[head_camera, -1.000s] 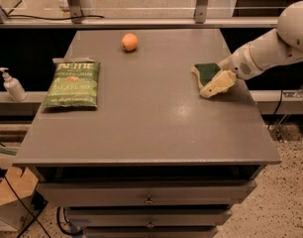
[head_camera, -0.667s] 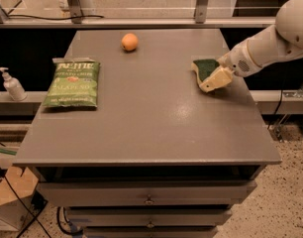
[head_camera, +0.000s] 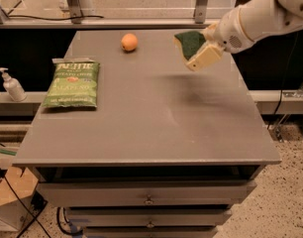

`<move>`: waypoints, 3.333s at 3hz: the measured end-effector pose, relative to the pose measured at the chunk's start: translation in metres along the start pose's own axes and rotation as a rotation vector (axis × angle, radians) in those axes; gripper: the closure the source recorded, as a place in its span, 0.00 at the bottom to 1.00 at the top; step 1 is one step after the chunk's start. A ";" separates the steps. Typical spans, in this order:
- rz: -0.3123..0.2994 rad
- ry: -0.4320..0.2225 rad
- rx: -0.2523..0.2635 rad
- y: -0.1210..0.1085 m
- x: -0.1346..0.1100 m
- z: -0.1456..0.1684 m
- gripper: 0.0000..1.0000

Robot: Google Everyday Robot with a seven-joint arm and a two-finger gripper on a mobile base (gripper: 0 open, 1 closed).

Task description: Move sponge near green jalapeno chip bag

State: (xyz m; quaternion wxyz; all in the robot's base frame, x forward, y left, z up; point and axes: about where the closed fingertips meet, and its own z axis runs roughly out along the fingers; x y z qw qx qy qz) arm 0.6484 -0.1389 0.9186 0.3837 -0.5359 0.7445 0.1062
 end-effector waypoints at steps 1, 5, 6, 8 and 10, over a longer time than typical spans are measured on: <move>-0.012 -0.004 0.001 0.001 -0.004 -0.002 1.00; -0.025 -0.268 -0.366 0.111 -0.082 0.120 0.83; 0.014 -0.375 -0.426 0.130 -0.109 0.130 0.59; 0.011 -0.378 -0.437 0.134 -0.114 0.132 0.13; 0.009 -0.379 -0.441 0.136 -0.115 0.133 0.00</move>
Offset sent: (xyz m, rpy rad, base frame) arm 0.0050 0.0240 -0.0262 0.0363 0.0957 0.0363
